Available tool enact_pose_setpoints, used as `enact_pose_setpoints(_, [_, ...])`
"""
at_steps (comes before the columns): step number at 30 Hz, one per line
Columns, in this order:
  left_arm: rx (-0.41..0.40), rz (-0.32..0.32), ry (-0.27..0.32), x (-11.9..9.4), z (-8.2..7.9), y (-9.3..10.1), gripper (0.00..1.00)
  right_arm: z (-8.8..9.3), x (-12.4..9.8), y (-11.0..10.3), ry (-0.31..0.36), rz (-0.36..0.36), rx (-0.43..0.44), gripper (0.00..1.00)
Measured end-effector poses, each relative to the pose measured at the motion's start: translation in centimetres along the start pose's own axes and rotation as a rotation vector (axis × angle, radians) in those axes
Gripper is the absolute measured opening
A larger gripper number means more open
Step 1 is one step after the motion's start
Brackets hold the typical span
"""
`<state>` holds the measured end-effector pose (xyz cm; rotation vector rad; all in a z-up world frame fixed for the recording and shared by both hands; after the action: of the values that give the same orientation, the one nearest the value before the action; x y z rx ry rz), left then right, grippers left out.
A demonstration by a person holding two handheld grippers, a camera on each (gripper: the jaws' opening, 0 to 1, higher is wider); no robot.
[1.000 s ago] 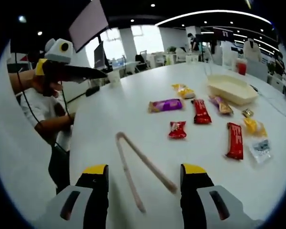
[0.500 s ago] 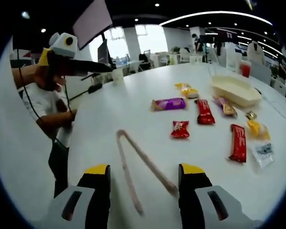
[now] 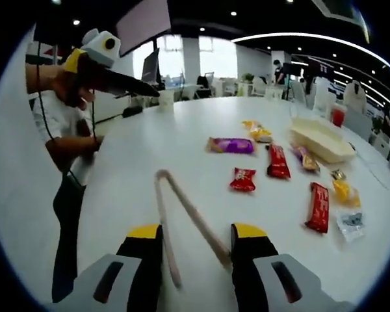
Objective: Place the target food into the container with the food tongs after gripping and lifting it, then release it inside without dropping or visibly crushing the food.
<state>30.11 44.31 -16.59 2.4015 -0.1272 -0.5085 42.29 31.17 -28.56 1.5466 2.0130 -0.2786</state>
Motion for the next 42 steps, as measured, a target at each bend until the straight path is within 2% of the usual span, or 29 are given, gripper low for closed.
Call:
enact_pose_setpoints(6, [0.030,-0.002,-0.030,0.5,0.4,0.0,0.99,0.2,-0.3,0.0,0.013,-0.005,-0.013,0.39])
enact_pose_setpoints(12, [0.028,0.007,-0.037,0.8,0.4,0.2,0.99,0.5,-0.8,-0.2,0.037,-0.004,0.029,0.39])
enact_pose_setpoints(20, [0.029,0.021,-0.059,1.4,0.7,0.5,0.99,1.1,-1.6,-1.4,0.031,-0.024,-0.041,0.37])
enact_pose_setpoints(35, [0.015,0.034,-0.088,2.2,1.5,0.8,0.99,0.9,-1.7,-0.9,0.020,0.033,-0.018,0.25])
enact_pose_setpoints(42, [0.004,0.046,-0.057,2.9,0.7,0.9,0.99,1.0,-1.5,-0.6,-0.008,0.051,-0.006,0.21])
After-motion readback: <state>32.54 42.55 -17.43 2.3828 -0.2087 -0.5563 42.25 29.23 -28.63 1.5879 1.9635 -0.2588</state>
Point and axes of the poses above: the point that each gripper's makers call its tool centre point, and the gripper's own axes: x roughly forward along the fingers, y roughly to its right, z roughly out of its underside, the point moved 4 cm from there along -x, roughly backward along the fingers, and after that the axes turned 14 degrees about -x, right-handed, at the moved point
